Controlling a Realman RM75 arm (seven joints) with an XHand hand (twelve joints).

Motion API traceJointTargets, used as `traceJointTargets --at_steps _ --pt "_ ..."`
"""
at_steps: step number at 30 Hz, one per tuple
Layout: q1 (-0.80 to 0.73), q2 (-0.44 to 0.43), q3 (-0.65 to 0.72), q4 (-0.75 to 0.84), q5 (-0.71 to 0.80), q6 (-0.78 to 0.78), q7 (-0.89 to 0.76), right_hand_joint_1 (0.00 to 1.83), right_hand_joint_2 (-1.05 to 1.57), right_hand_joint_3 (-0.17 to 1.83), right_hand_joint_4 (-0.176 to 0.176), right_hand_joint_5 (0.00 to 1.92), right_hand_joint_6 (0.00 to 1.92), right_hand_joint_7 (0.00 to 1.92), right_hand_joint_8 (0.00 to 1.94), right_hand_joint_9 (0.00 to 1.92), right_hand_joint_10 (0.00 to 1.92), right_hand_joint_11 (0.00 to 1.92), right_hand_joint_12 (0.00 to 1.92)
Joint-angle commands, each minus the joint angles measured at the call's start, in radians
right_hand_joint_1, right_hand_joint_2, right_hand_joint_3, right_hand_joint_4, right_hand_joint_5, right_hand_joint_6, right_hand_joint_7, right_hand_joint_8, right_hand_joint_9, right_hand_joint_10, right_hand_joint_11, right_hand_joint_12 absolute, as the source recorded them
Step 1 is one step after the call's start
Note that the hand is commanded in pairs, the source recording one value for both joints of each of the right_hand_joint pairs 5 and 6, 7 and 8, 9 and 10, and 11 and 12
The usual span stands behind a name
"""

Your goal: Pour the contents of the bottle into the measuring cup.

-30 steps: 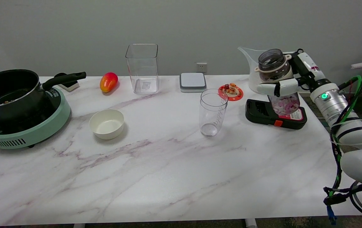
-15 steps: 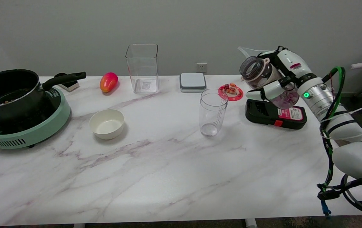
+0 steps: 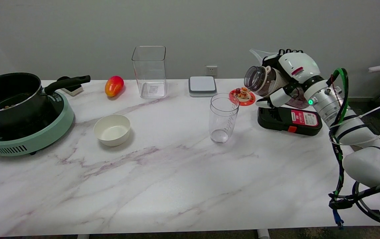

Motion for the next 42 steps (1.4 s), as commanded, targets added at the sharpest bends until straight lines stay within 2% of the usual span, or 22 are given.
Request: traceJointTargets --at_steps 1,2,10,21,25,42 --pt "0.017 0.011 -0.031 0.107 -0.107 -0.033 -0.207 1.46 0.79 0.88 0.0 1.52 1.52 1.55 1.55 1.41 1.41 1.2 1.2" --pt "0.024 0.008 -0.008 0.063 -0.112 -0.043 -0.21 1.46 0.77 0.9 0.0 1.52 1.52 1.55 1.55 1.4 1.4 1.2 1.2" --pt "0.026 0.001 -0.025 0.09 -0.19 -0.041 -0.237 1.46 0.75 0.92 0.0 1.52 1.52 1.55 1.55 1.4 1.4 1.2 1.2" --pt "0.026 -0.002 -0.062 0.105 -0.197 -0.046 -0.32 1.47 0.72 0.95 0.0 1.52 1.52 1.54 1.54 1.4 1.4 1.2 1.2" --pt "0.028 0.0 -0.068 0.135 -0.208 -0.09 -0.359 1.47 0.72 0.94 0.0 1.52 1.52 1.54 1.54 1.4 1.4 1.2 1.2" --pt "0.035 0.006 -0.068 0.178 -0.304 -0.136 -0.366 1.45 0.78 0.86 0.0 1.54 1.54 1.56 1.56 1.42 1.42 1.22 1.22"
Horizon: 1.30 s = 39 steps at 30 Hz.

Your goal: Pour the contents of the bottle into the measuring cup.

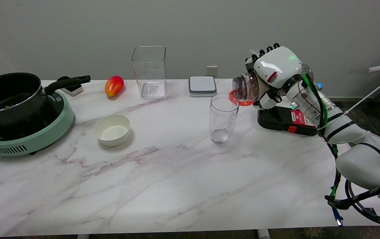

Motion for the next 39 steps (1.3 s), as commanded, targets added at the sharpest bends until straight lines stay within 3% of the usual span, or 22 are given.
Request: traceJointTargets --at_steps 1,19,39 --pt "0.008 0.006 -0.011 0.045 -0.08 -0.045 -0.04 1.44 0.79 0.85 0.0 1.55 1.55 1.56 1.56 1.42 1.42 1.22 1.22" --pt "0.062 0.055 -0.047 0.109 -0.133 -0.18 -0.034 1.41 0.92 0.72 0.0 1.58 1.58 1.58 1.58 1.45 1.45 1.24 1.24" --pt "0.236 0.137 -0.198 0.114 -0.088 -0.33 -0.039 1.43 0.82 0.81 0.0 1.54 1.54 1.56 1.56 1.42 1.42 1.23 1.23"
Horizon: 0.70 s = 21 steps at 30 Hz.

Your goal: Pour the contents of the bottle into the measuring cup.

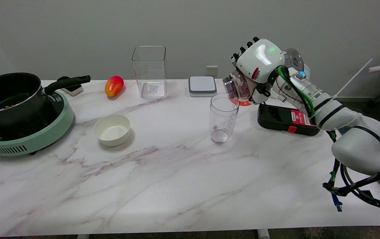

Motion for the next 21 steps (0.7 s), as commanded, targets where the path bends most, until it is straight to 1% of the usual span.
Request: traceJointTargets --at_steps 1,5,13,21 --pt "0.104 0.057 -0.093 0.015 0.022 -0.115 -0.007 1.43 0.81 0.82 0.0 1.53 1.53 1.55 1.55 1.42 1.42 1.22 1.22" --pt "0.096 0.057 -0.094 0.018 0.009 -0.125 -0.01 1.43 0.81 0.82 0.0 1.54 1.54 1.55 1.55 1.42 1.42 1.22 1.22" --pt "0.044 0.05 -0.068 0.017 0.009 -0.082 -0.094 1.43 0.82 0.82 0.0 1.55 1.55 1.56 1.56 1.42 1.42 1.23 1.23" --pt "0.053 0.057 -0.065 0.019 0.014 -0.09 -0.125 1.43 0.83 0.81 0.0 1.55 1.55 1.56 1.56 1.42 1.42 1.23 1.23"
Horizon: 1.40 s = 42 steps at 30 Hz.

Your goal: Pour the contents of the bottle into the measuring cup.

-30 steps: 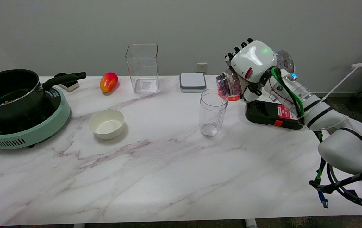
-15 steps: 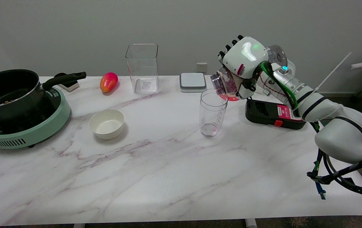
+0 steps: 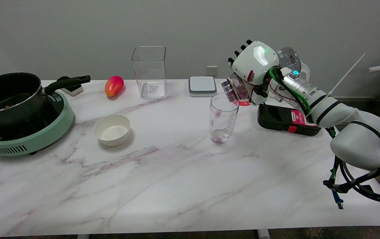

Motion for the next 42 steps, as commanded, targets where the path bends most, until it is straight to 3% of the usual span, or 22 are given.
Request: traceJointTargets --at_steps 1,19,41,42 --pt "-0.004 0.015 0.0 0.005 0.005 -0.009 -0.078 1.43 0.83 0.8 0.0 1.55 1.55 1.56 1.56 1.42 1.42 1.23 1.23" --pt "0.002 0.037 -0.001 0.011 0.009 0.034 -0.117 1.41 0.91 0.73 0.0 1.6 1.6 1.58 1.58 1.44 1.44 1.24 1.24" --pt "-0.024 0.093 -0.037 0.01 0.011 0.201 -0.175 1.38 1.01 0.62 0.0 1.6 1.6 1.6 1.6 1.46 1.46 1.25 1.25" --pt "-0.032 0.126 -0.131 0.193 -0.037 0.216 -0.196 1.38 1.02 0.61 0.0 1.61 1.61 1.6 1.6 1.46 1.46 1.25 1.25"
